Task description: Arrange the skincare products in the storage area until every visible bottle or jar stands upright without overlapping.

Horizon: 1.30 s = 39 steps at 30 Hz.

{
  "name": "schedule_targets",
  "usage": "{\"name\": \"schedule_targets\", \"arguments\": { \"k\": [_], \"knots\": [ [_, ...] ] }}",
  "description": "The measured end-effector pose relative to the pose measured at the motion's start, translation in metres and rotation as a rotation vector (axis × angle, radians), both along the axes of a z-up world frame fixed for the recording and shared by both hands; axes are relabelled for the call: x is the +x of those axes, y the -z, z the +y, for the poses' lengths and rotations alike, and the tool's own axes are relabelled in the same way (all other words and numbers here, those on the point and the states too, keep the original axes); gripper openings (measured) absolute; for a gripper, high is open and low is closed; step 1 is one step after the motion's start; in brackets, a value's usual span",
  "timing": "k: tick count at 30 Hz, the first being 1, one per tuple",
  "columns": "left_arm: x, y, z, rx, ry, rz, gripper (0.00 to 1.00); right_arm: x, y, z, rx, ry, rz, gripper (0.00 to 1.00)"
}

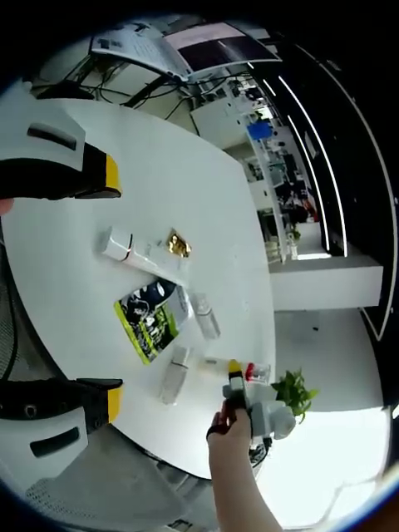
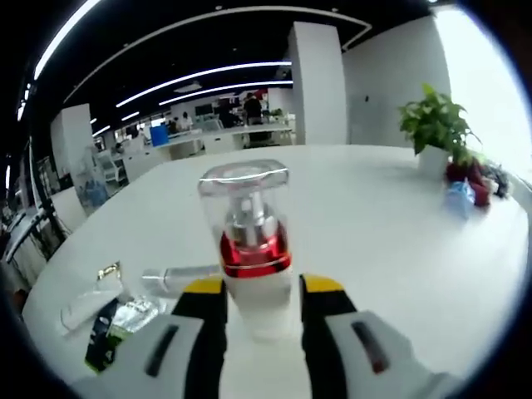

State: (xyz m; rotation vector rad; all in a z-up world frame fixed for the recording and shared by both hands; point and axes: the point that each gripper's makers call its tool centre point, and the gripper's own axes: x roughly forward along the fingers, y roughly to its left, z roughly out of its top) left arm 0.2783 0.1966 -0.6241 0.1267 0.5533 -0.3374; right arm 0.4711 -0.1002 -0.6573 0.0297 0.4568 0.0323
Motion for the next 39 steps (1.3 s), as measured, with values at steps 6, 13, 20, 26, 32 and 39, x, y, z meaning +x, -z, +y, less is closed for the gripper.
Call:
{"name": "schedule_targets", "arguments": {
  "k": [6,13,20,26,32,39],
  "knots": [
    [0.000,0.000,0.000,-0.001,0.002,0.000,0.87,-0.006,0.006,-0.005,0.001,0.005,0.024,0.38],
    [0.000,-0.001,-0.001,-0.002,0.004,-0.001,0.87,-0.008,0.006,-0.002,0.004,-0.002,0.028,0.32],
    [0.001,-0.003,-0.001,-0.008,0.001,-0.010,0.87,-0.007,0.008,0.003,0.006,0.049,0.059,0.27],
    [0.001,-0.004,-0.003,-0.012,0.006,-0.012,0.87,-0.009,0.007,0.003,0.026,0.090,0.071,0.27],
    [0.001,-0.004,-0.004,-0.014,0.011,-0.011,0.87,-0.012,0.010,0.006,0.024,0.096,0.082,0.29],
    [0.001,-0.004,-0.003,-0.016,0.011,-0.015,0.87,-0.019,0.012,0.007,-0.015,0.027,0.081,0.37]
  ]
}}
